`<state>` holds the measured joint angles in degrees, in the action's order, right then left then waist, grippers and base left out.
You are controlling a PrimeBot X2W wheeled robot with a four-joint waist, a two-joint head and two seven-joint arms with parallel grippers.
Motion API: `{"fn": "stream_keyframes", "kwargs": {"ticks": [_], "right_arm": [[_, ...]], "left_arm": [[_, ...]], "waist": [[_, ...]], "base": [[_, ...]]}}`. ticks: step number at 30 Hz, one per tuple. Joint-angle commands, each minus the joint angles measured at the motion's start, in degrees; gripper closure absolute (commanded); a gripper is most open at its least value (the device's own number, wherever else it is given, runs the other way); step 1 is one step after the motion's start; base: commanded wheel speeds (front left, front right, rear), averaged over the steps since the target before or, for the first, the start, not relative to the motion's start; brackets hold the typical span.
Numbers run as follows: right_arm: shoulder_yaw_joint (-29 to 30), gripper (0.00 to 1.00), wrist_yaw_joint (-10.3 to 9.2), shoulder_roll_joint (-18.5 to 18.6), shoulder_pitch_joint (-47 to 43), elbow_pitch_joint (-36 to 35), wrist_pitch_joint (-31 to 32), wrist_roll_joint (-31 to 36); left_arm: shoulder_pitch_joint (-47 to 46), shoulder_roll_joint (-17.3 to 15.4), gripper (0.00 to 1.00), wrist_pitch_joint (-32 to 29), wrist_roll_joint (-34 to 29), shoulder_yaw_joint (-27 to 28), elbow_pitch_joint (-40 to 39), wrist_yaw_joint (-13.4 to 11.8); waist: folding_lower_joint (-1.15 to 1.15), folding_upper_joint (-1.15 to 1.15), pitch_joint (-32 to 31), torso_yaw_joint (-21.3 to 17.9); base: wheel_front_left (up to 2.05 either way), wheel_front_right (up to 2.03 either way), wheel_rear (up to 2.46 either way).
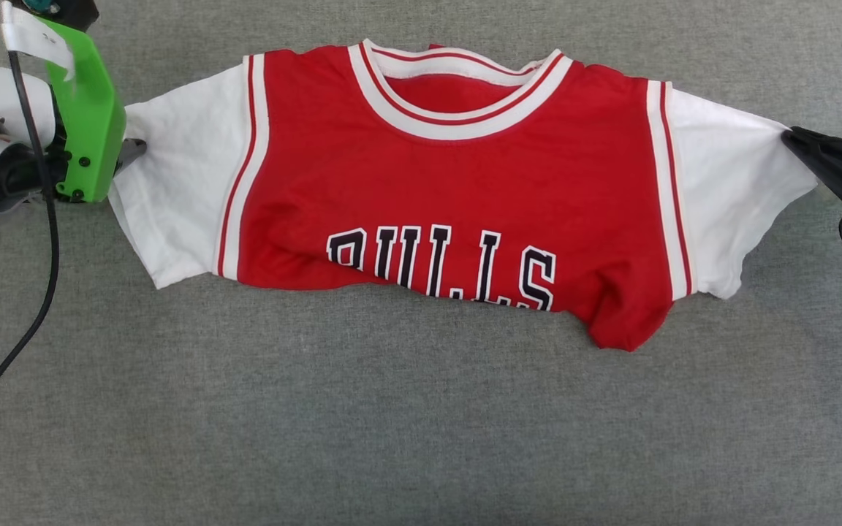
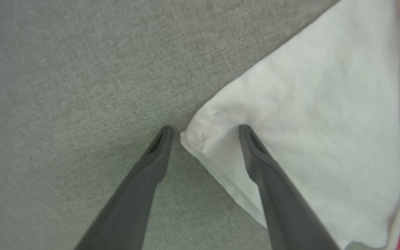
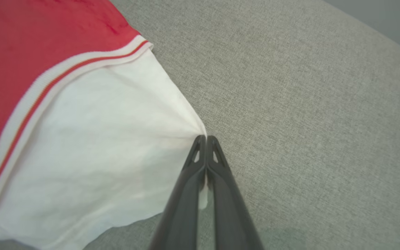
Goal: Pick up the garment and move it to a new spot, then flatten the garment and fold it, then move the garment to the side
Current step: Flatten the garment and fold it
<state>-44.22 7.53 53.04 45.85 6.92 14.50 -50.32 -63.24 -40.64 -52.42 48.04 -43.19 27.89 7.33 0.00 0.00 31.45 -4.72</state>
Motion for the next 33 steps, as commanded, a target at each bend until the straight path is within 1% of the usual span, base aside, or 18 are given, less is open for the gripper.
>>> {"fn": "stream_keyframes", "kwargs": {"ticks": [1,2,3,4,8,11,17,20,23,29,33], "right_arm": [[-0.09,1.00,-0.04,-0.29,0.68,-0.16,0.30,0.42],[-0.17,1.00,-0.04,-0.33,0.62,-0.08,0.28,0.43],[-0.24,1.00,-0.04,-0.39,0.51,0.06,0.19,0.38],[-0.30,1.00,-0.04,-0.47,0.39,0.26,0.08,0.32],[-0.47,1.00,-0.04,-0.78,0.11,1.07,-0.54,0.01],[-0.45,1.00,-0.04,-0.78,0.14,1.63,-1.38,0.03],[0.87,1.00,-0.04,-0.45,0.31,2.27,-4.47,-0.44],[1.99,1.00,-0.04,0.44,0.41,2.09,-5.94,-0.73],[3.58,1.00,-0.04,1.32,0.71,2.16,-7.18,-0.68],[6.48,1.00,-0.04,2.84,3.27,0.91,-8.27,0.38],[7.97,1.00,-0.04,3.70,7.07,-0.52,-7.48,2.02]], "left_arm": [[1.30,1.40,0.00,-0.29,0.87,-1.84,1.61,0.15],[1.70,1.54,0.00,-0.65,1.17,-2.67,1.94,0.15],[2.04,1.62,0.72,-0.53,1.51,-3.39,2.23,0.15],[2.42,1.87,1.00,-0.09,2.34,-3.53,2.68,0.15],[2.66,1.47,1.00,2.53,2.57,-5.75,2.12,0.15],[1.84,1.02,1.00,5.87,2.94,-6.03,1.09,0.15],[-0.25,-1.29,1.00,14.67,2.00,-6.86,-4.38,0.15],[-1.24,-3.31,1.00,19.00,0.70,-7.32,-8.23,0.15],[-2.18,-4.85,1.00,21.59,-0.69,-7.44,-11.26,0.15],[-5.18,-5.48,1.00,27.67,-3.22,-5.22,-16.72,-0.13],[-7.94,-4.70,1.00,30.35,-4.39,-3.59,-18.79,-0.88]], "waist": [[0.00,0.00,0.14,-0.27],[0.00,0.00,-0.01,-0.24],[0.00,0.00,-0.26,-0.15],[0.00,0.00,-0.58,-0.03],[0.00,0.00,-2.57,0.65],[0.00,0.00,-4.79,1.52],[0.00,0.00,-9.78,3.37],[0.00,0.00,-11.93,4.24],[0.00,0.00,-13.49,4.91],[0.00,0.00,-14.46,5.55],[0.00,0.00,-13.33,5.46]], "base": [[0.00,0.00,0.00],[0.00,0.00,0.00],[0.00,0.00,0.00],[0.00,0.00,0.00],[0.00,0.00,0.00],[0.00,0.00,0.00],[0.00,0.00,0.00],[0.00,0.00,0.00],[0.00,0.00,0.00],[0.00,0.00,0.00],[0.00,0.00,0.00]]}}
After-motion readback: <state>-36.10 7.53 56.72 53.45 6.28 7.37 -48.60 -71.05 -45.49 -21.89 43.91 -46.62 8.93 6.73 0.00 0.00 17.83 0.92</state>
